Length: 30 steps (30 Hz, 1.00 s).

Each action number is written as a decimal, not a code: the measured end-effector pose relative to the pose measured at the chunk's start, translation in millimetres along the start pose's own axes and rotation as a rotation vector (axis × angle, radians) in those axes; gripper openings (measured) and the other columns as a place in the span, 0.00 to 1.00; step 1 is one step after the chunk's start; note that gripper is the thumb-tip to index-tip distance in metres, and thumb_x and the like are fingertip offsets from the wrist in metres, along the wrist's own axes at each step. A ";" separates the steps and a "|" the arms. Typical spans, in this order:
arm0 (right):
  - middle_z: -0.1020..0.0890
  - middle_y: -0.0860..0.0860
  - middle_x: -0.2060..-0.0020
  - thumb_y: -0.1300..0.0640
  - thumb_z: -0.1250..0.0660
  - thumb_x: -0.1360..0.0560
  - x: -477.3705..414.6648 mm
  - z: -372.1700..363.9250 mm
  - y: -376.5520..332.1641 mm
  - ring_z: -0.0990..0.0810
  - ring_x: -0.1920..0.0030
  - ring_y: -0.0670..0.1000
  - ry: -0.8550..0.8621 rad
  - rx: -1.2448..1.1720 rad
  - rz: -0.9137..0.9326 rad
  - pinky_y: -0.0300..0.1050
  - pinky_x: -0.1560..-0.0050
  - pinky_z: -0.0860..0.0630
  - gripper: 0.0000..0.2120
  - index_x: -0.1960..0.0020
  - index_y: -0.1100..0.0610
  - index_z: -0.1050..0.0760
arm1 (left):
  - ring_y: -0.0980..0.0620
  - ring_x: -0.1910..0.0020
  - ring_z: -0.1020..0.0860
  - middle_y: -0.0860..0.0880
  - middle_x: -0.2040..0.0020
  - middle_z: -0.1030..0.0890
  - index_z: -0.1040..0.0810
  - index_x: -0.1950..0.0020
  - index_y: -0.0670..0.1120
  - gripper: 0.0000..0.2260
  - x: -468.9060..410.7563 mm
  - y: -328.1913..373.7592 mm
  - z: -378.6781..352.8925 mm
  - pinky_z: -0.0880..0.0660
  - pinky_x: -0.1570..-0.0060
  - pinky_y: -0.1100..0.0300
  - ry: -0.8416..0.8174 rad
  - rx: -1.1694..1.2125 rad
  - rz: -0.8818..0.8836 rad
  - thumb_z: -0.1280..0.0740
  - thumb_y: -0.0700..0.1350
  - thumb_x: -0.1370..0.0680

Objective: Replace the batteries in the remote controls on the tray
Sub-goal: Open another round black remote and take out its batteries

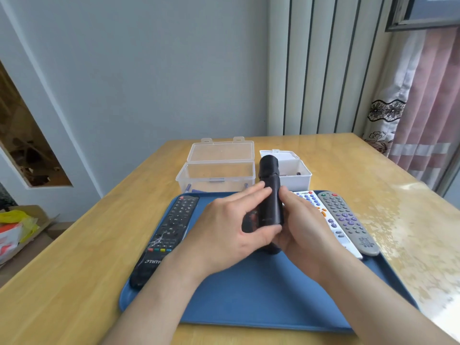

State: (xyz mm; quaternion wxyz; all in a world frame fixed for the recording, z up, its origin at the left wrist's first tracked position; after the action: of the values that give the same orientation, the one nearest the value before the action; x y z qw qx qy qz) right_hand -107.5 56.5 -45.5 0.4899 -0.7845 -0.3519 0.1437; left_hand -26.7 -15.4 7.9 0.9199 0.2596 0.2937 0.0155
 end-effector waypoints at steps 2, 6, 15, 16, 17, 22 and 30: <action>0.15 0.60 0.53 0.51 0.45 0.16 -2.0 4.9 0.0 0.17 0.52 0.57 0.018 -0.016 -0.004 0.48 0.56 0.18 0.17 0.42 0.59 0.20 | 0.65 0.32 0.31 0.54 0.30 0.27 0.26 0.31 0.51 0.26 0.2 2.7 1.8 0.37 0.33 0.71 0.034 0.016 -0.026 0.33 0.59 0.27; 0.14 0.57 0.51 0.48 0.44 0.17 -4.1 5.4 1.0 0.15 0.51 0.55 -0.004 -0.075 -0.041 0.48 0.51 0.19 0.19 0.41 0.59 0.21 | 0.66 0.36 0.27 0.53 0.35 0.22 0.22 0.34 0.50 0.20 0.3 4.5 3.5 0.32 0.36 0.70 0.094 0.084 -0.021 0.33 0.54 0.25; 0.20 0.56 0.65 0.55 0.41 0.19 -4.2 16.2 -9.9 0.19 0.68 0.52 0.109 -0.251 -0.037 0.47 0.63 0.23 0.11 0.53 0.61 0.26 | 0.57 0.59 0.20 0.56 0.60 0.18 0.19 0.54 0.52 0.10 -2.8 -19.5 48.7 0.22 0.62 0.62 0.414 0.641 0.153 0.38 0.41 0.24; 0.20 0.55 0.68 0.55 0.41 0.19 -4.4 17.5 -11.9 0.19 0.68 0.52 0.121 -0.234 -0.022 0.47 0.62 0.22 0.12 0.54 0.61 0.26 | 0.56 0.61 0.22 0.55 0.62 0.19 0.19 0.57 0.52 0.10 -4.6 -28.0 47.8 0.23 0.65 0.63 0.329 0.699 0.232 0.39 0.41 0.26; 0.20 0.54 0.70 0.54 0.42 0.19 -4.5 18.0 -13.3 0.19 0.68 0.52 0.129 -0.216 -0.012 0.47 0.62 0.22 0.12 0.54 0.61 0.26 | 0.55 0.63 0.23 0.54 0.64 0.19 0.19 0.58 0.51 0.10 -5.2 -34.6 43.5 0.25 0.67 0.63 0.209 0.704 0.306 0.39 0.42 0.27; 0.22 0.56 0.69 0.57 0.42 0.21 -6.1 15.3 -11.0 0.24 0.70 0.52 0.109 -0.210 -0.020 0.44 0.66 0.26 0.11 0.52 0.63 0.26 | 0.54 0.65 0.24 0.50 0.63 0.19 0.17 0.58 0.49 0.10 4.1 -37.0 5.2 0.26 0.66 0.66 -0.243 0.430 0.469 0.36 0.38 0.24; 0.22 0.58 0.63 0.65 0.46 0.26 -7.9 9.1 -8.0 0.23 0.67 0.53 -0.007 -0.136 -0.010 0.46 0.62 0.25 0.12 0.52 0.64 0.24 | 0.61 0.65 0.24 0.61 0.68 0.21 0.17 0.61 0.55 0.06 5.8 -30.8 -3.8 0.29 0.61 0.66 -0.302 -0.183 0.326 0.31 0.52 0.26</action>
State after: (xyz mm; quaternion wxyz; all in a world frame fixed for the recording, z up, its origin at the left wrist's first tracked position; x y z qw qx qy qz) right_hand -121.6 59.3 -43.8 0.4347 -0.8138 -0.3665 0.1199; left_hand -27.7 -39.3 -12.8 0.9583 0.2186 0.1045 0.1512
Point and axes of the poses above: each hand's wrist, its own x-axis away from the middle knuckle, its own z-axis out of the back of the hand, y = z × x, the point moved 8 cm from there along -x, towards the middle knuckle
